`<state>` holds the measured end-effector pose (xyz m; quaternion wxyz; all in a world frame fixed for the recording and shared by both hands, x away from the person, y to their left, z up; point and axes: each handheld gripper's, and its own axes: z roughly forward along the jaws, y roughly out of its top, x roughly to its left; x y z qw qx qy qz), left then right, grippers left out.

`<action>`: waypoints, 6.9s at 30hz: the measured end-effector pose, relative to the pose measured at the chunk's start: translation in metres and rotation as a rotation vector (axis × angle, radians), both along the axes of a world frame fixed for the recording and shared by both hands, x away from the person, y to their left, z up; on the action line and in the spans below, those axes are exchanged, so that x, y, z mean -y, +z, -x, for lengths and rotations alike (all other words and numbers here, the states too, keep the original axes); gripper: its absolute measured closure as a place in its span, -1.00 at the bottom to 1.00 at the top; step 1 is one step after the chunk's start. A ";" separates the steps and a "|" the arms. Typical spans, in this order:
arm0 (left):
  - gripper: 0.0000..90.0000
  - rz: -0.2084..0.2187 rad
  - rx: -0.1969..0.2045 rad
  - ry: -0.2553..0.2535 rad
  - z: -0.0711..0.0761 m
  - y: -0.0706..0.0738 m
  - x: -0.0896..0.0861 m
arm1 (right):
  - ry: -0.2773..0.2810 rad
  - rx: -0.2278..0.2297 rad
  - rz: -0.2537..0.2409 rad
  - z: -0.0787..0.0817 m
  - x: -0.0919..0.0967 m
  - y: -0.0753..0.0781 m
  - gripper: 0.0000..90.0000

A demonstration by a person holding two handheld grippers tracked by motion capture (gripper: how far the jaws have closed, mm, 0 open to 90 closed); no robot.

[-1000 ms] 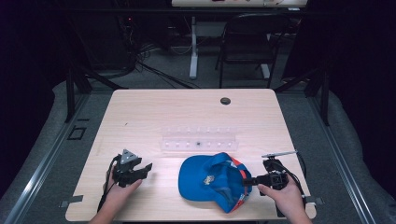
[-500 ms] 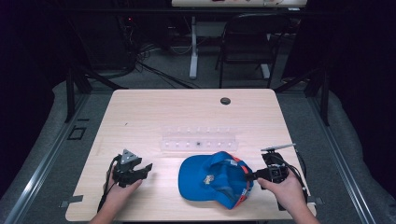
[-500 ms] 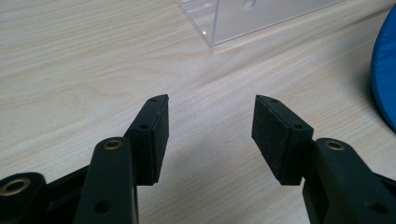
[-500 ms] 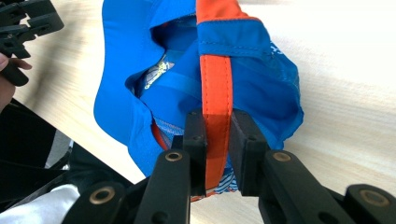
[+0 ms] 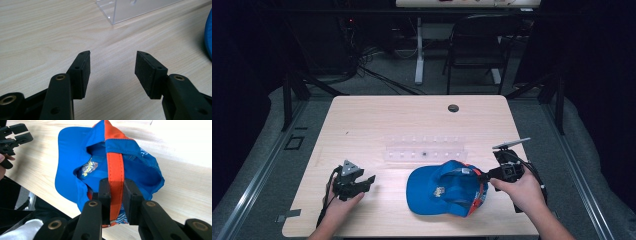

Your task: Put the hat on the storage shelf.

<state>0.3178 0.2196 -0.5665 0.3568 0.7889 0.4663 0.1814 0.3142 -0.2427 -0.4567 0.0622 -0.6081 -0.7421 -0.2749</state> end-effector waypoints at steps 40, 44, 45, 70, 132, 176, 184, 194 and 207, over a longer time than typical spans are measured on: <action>0.05 0.004 -0.004 -0.002 0.000 -0.001 0.001 | 0.055 -0.059 0.168 -0.026 -0.025 0.071 0.73; 0.05 0.003 -0.004 -0.003 0.000 -0.001 0.001 | 0.049 -0.069 0.140 -0.028 -0.025 0.076 0.73; 0.05 0.003 -0.004 -0.003 0.000 -0.001 0.001 | 0.037 -0.064 0.127 -0.028 -0.026 0.077 0.73; 0.04 0.000 -0.007 -0.006 0.000 -0.001 0.002 | 0.038 -0.205 -0.171 -0.042 -0.017 0.097 0.74; 0.04 0.003 -0.001 -0.028 0.002 0.000 0.007 | 0.015 -0.072 -0.403 -0.062 -0.037 0.152 0.74; 0.16 0.080 0.176 -0.363 0.031 0.041 0.156 | -0.014 -0.009 -0.449 -0.090 -0.053 0.161 0.74; 0.44 0.021 0.212 -0.363 0.033 0.042 0.171 | -0.008 -0.010 -0.452 -0.089 -0.053 0.159 0.74; 0.86 0.006 0.244 -0.339 0.031 0.046 0.158 | -0.004 -0.014 -0.465 -0.088 -0.053 0.156 0.74; 0.95 0.012 0.294 -0.286 0.020 0.055 0.134 | 0.018 -0.009 -0.456 -0.086 -0.060 0.157 0.74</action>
